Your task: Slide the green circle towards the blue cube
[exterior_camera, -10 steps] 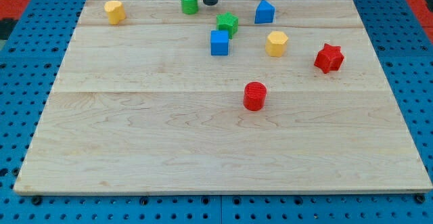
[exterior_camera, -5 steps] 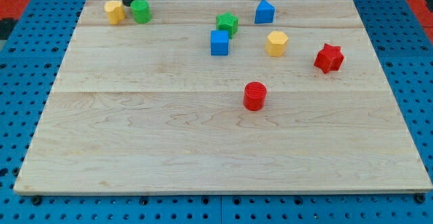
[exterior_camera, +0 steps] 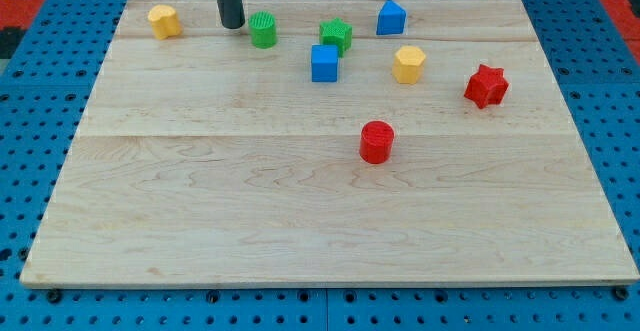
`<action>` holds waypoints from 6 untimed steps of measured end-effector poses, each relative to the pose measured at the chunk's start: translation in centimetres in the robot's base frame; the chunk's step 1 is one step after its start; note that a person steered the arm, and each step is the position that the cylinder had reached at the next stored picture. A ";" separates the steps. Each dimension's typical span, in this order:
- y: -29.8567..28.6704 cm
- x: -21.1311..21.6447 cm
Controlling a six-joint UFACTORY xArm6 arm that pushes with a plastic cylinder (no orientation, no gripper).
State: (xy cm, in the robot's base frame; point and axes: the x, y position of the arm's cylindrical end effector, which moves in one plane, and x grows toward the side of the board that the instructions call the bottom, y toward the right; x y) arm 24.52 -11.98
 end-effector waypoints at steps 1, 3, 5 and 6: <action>0.0 0.0; 2.5 -0.6; 2.9 10.6; 4.1 17.2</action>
